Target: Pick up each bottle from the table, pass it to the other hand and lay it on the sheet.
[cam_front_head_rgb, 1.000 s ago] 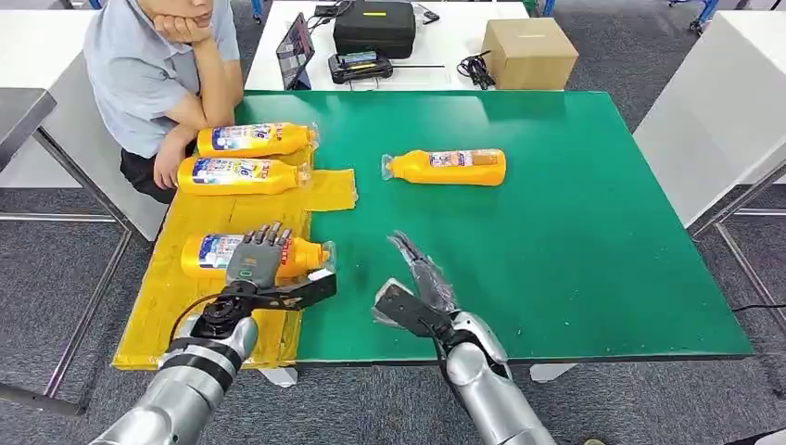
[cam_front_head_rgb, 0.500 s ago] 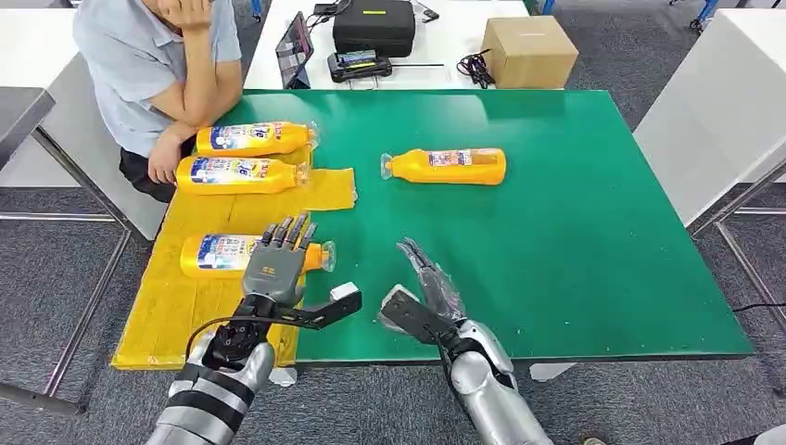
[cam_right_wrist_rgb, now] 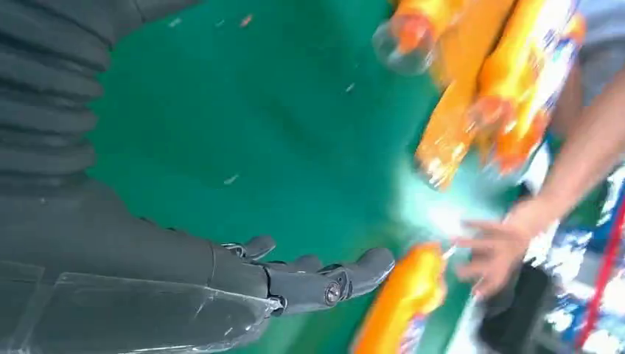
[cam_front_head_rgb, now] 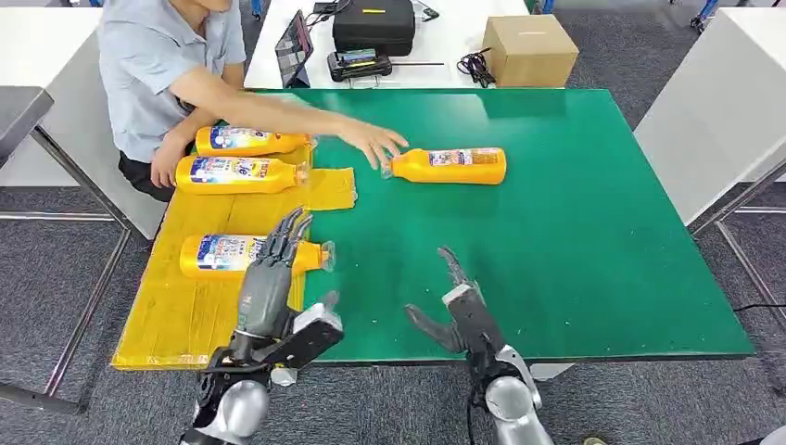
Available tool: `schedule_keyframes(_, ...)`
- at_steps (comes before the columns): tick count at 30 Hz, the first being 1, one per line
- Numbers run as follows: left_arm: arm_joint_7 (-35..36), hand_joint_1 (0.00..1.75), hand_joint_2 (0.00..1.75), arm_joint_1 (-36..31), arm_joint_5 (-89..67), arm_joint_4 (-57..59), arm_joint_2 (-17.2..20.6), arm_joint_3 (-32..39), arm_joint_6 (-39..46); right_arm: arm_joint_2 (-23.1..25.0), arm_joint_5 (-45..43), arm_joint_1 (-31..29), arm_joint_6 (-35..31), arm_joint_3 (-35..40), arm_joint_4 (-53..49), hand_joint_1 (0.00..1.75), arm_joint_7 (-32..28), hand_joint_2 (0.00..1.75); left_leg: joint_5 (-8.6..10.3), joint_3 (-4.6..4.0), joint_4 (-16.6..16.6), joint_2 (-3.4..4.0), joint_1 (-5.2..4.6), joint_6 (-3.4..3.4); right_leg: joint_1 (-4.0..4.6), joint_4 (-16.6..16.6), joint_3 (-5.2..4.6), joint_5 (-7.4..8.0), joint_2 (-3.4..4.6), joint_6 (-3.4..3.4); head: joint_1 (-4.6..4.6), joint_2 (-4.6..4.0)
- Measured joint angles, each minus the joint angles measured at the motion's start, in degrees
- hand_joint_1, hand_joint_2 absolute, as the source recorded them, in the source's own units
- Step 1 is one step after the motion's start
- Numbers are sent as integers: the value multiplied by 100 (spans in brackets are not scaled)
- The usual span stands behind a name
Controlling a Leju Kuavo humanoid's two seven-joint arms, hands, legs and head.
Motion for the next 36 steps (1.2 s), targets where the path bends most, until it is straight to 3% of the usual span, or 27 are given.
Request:
schedule_keyframes(1, -94, 0, 175, 100, 277, -79, -57, 26, -55, 4, 254, 83, -160, -57, -155, 0, 11, 175, 0, 0, 0, 0, 0, 0, 0, 0, 0, 0, 0, 0, 0, 0)
schedule_keyframes(2, -140, 0, 175, 184, 456, -138, -91, 39, -109, 4, 572, 156, -324, -89, -302, 0, 11, 0, 0, 0, 0, 2, 0, 0, 0, 0, -1, 0, 1, 0, -2, 0)
schedule_keyframes(7, -220, 0, 175, 401, 991, -275, -212, 28, -568, -181, 1929, 271, -709, -159, -762, 0, 19, 0, 3, 4, 1, 2, 0, 0, 0, 0, 1, 2, 1, 1, 0, 0)
schedule_keyframes(8, -222, 0, 175, 411, 1022, -293, -225, 22, -568, -230, 2147, 265, -785, -168, -793, 0, 46, 175, 4, 4, 0, 2, 0, 1, 0, 0, 4, 3, 1, 1, -2, 0)
schedule_keyframes(11, -198, 0, 175, 411, 1033, -332, -236, -11, -566, -374, 2922, 186, -994, -170, -810, 0, 190, 175, 5, 6, 1, 2, 0, 2, 0, 0, 6, 4, 1, 2, -2, 0)
schedule_keyframes(24, 9, 0, 175, 390, 1292, -365, -251, -99, -815, -1012, 4104, -146, -734, 354, -782, 0, 911, 175, 5, 5, 0, 1, 0, 2, 0, 0, 6, 3, 1, 2, -2, 0)
schedule_keyframes(36, 53, 0, 175, 275, 1404, -325, -249, -245, -896, -1763, 3634, -777, -148, 907, -85, 0, 1053, 175, 6, 6, 2, 0, -1, 2, 0, 0, 8, 5, 0, 3, -2, 0)
